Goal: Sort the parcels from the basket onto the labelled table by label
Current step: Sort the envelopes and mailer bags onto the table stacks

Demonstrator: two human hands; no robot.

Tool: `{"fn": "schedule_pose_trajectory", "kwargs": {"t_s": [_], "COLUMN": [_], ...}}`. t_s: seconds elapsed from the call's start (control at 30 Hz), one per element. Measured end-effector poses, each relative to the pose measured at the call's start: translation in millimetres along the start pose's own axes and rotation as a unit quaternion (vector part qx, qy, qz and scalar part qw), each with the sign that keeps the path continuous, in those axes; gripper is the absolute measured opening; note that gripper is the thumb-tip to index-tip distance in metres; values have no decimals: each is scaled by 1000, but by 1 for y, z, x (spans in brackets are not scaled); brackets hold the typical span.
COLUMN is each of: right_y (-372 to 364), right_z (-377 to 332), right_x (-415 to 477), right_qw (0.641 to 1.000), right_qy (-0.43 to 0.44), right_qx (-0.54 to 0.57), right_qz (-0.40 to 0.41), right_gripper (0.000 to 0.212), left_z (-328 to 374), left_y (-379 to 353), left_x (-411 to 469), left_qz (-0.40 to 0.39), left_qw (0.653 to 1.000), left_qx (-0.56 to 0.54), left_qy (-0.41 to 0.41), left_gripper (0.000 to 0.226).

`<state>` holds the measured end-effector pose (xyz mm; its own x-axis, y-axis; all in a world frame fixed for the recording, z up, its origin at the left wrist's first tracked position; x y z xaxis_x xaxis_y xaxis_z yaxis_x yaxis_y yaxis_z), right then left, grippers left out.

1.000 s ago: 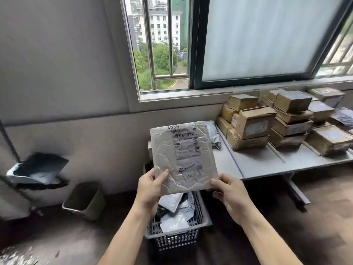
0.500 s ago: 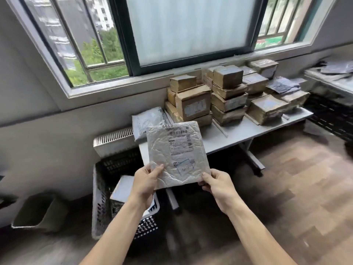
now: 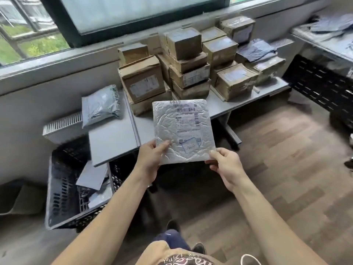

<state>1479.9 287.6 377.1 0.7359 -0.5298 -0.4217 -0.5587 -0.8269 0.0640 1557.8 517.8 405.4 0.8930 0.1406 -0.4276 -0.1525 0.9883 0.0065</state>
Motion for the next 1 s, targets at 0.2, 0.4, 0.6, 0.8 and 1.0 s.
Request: {"fn": "schedule_pose_trajectory", "kwargs": {"t_s": [0.2, 0.4, 0.6, 0.8, 1.0], "right_y": [34, 71, 111, 139, 152], "right_z": [-1, -32, -89, -118, -148], "right_x": [69, 158, 259, 338, 410], "right_qw": [999, 995, 989, 989, 980], "right_qy": [-9, 0, 21, -8, 18], "right_qx": [-8, -30, -66, -131, -192], "right_qz": [37, 90, 131, 69, 37], "right_gripper": [24, 22, 24, 15, 19], "left_z": [-8, -7, 10, 34, 48], "left_y": [-80, -179, -284, -351, -411], "left_x": [29, 82, 149, 195, 234], "left_qz": [-13, -56, -79, -68, -53], "left_qw": [1000, 997, 994, 995, 996], "left_qx": [9, -5, -26, -27, -18], "left_qy": [28, 43, 67, 69, 63], "left_gripper": [19, 16, 20, 14, 16]}}
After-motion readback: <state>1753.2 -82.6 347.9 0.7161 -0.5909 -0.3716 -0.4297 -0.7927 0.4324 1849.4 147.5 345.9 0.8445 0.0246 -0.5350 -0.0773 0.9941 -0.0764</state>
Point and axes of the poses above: each hand's wrist, its own x-axis towards the middle knuckle, its own y-axis out of the back of the hand, z = x × y, the point moved 8 cm from there along x, towards the middle knuckle, and after that the axes turned 12 degrees about z, right-handed, at the moved point
